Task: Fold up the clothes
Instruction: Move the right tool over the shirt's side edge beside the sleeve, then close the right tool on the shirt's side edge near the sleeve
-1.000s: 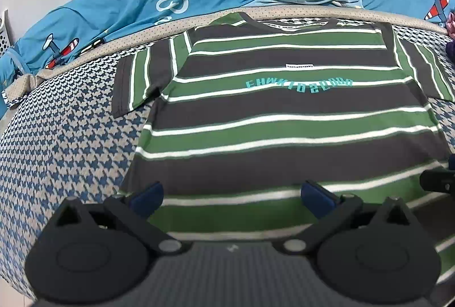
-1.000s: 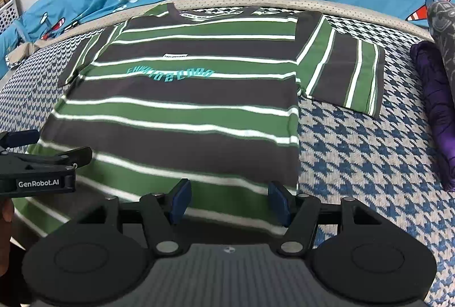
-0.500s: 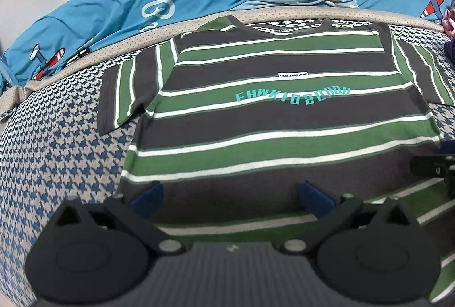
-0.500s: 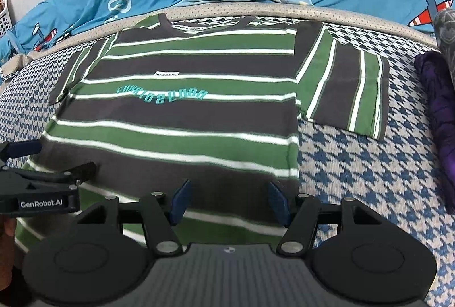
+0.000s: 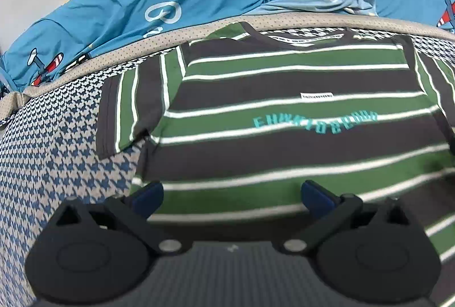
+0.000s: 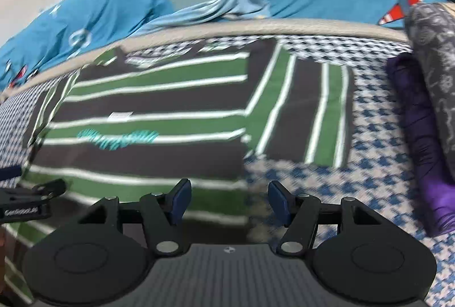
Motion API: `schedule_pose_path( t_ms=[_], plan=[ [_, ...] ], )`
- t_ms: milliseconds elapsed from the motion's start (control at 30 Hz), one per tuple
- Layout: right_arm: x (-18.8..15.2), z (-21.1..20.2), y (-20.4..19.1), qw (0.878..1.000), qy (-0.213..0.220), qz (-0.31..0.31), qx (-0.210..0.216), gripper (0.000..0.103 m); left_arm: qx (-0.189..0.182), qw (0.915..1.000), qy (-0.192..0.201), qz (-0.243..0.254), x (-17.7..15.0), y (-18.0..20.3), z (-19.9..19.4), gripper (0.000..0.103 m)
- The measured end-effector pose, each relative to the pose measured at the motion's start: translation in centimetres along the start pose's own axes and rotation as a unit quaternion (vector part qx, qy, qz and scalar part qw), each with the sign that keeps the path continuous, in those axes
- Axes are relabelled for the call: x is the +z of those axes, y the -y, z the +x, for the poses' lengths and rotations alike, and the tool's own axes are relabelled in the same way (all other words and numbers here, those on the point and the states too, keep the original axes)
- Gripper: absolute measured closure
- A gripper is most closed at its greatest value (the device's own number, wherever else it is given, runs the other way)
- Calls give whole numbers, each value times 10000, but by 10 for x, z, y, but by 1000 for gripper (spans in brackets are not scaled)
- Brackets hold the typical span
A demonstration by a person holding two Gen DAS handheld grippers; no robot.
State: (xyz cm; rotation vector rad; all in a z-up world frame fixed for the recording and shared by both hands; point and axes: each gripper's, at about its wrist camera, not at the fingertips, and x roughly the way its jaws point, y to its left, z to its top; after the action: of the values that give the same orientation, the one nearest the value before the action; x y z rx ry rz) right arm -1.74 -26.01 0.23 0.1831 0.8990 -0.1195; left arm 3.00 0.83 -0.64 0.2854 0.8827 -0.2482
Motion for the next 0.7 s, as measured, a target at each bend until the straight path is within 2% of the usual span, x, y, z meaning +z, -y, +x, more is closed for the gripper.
schedule_pose_path(
  t_ms=[200, 367, 500, 700],
  plan=[
    [16, 5, 36, 9978, 167, 578, -273, 44, 78, 10000, -1, -34, 13, -11, 12, 0],
    [26, 11, 69, 9918, 273, 1138, -521, 44, 83, 9996, -98, -249, 21, -23, 22, 0],
    [29, 17, 84, 9875, 289, 1373, -722, 44, -92, 9984, -271, -488, 21, -29, 26, 0],
    [36, 28, 93, 9861, 403, 1364, -861, 44, -338, 9958, -369, -770, 20, -38, 24, 0]
  ],
)
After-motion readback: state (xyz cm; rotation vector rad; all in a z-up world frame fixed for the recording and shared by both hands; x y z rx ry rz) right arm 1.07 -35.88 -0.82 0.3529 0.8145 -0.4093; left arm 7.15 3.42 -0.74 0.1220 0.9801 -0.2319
